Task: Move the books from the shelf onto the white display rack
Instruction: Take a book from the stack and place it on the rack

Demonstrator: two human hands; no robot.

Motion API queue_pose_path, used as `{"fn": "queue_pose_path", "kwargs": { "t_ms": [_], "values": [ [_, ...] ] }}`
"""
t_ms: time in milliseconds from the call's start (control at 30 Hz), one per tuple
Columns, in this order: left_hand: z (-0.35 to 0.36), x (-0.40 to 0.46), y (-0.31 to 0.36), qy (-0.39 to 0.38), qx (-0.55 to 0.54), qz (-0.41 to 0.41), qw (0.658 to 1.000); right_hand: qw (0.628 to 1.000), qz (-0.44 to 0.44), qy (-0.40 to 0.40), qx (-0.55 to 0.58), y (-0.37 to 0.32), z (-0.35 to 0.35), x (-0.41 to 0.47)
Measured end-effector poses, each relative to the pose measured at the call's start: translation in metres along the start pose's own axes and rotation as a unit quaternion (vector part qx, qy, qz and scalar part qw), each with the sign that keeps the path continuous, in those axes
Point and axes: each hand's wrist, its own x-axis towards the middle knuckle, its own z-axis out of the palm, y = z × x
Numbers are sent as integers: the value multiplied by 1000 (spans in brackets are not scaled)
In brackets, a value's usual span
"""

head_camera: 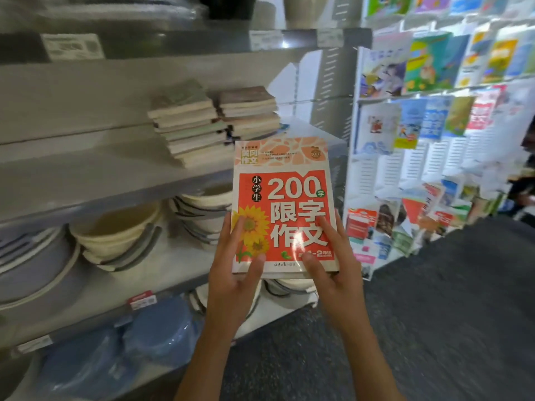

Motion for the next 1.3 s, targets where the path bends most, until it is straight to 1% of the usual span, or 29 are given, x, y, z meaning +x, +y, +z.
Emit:
{"fn": "queue_pose_path", "kwargs": {
  "t_ms": [167,400,533,633,733,867,1133,1300],
  "values": [
    [69,-14,20,-57,9,26,998,997,24,71,-30,-4,-75,-25],
    [160,-18,35,-138,-16,54,989,986,32,155,-56,-5,-162,-43],
    [217,-17,38,-177,-49,64,981,977,32,195,-86,2,-210,-46],
    [262,-9,39,-204,-81,53,974,968,34,222,-111,10,-246,-40],
    [313,7,41,-240,-121,36,963,957,35,250,-143,20,-286,-25],
    [394,34,48,-269,-160,53,948,942,39,290,-162,34,-347,5],
    [556,105,59,-311,-167,87,932,916,49,347,-197,71,-471,88],
    [644,127,57,-347,-179,82,917,904,48,373,-205,95,-537,117]
  ]
}}
